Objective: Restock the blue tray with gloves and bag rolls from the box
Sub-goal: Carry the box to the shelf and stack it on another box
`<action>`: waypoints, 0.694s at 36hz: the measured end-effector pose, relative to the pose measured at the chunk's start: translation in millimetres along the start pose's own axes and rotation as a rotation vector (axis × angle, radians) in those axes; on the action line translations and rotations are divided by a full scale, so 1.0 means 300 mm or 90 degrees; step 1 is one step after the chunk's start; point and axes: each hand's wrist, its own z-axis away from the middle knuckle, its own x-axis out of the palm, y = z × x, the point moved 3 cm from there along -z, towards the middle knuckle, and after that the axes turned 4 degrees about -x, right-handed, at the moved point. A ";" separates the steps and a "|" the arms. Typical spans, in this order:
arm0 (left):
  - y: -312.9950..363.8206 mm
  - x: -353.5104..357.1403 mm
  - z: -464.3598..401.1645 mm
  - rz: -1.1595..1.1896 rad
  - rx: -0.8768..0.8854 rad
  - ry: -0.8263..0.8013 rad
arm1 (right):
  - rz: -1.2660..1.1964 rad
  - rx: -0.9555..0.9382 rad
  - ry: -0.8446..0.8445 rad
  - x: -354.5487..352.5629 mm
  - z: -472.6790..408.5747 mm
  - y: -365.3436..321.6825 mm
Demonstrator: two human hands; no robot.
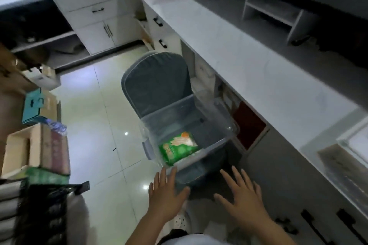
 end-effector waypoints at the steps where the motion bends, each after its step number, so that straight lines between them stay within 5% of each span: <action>1: -0.026 -0.021 -0.018 0.011 0.002 0.005 | 0.000 0.006 0.005 0.006 -0.019 -0.022; 9: -0.262 -0.082 -0.168 0.145 -0.031 -0.014 | 0.002 0.030 -0.013 0.115 -0.172 -0.190; 17: -0.424 -0.097 -0.368 0.666 -0.306 -0.253 | 0.068 0.041 -0.062 0.153 -0.294 -0.183; 25: -0.447 -0.187 -0.623 0.786 -0.398 -0.213 | 0.156 0.040 -0.148 0.224 -0.594 -0.105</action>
